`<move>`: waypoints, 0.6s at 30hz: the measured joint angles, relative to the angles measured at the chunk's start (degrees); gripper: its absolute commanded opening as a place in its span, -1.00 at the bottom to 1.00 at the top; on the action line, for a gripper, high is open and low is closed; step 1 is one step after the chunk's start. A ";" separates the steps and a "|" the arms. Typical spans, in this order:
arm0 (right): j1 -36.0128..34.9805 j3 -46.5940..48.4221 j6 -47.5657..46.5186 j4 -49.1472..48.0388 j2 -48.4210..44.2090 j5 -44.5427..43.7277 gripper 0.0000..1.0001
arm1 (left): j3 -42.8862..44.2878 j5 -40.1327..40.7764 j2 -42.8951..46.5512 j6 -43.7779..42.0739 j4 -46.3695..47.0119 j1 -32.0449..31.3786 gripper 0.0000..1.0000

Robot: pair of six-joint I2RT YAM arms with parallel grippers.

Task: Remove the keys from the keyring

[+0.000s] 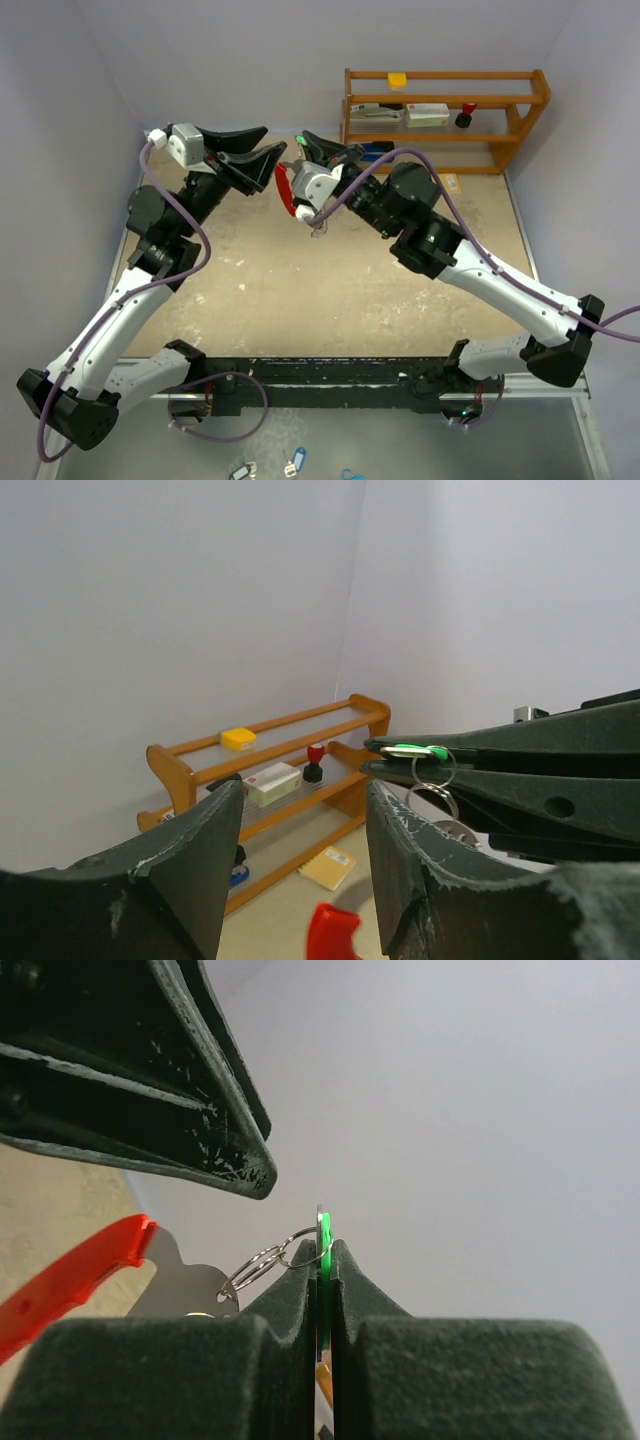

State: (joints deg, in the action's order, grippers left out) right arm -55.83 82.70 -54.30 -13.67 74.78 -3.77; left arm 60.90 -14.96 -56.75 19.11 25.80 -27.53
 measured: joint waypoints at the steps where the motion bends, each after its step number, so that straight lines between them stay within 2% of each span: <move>1: 0.00 0.00 -0.48 -0.26 0.28 -0.42 -1.00 | 0.00 -0.20 -0.09 0.33 -0.24 0.00 0.01; 18: 0.00 -0.11 -5.57 -3.50 1.77 -5.66 -1.00 | -1.33 -6.14 -0.63 7.21 4.96 0.00 0.06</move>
State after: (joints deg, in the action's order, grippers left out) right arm -55.83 82.59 -59.88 -17.17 76.55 -9.43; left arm 59.57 -21.10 -57.39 26.33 30.76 -27.53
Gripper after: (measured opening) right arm 0.023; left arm 0.527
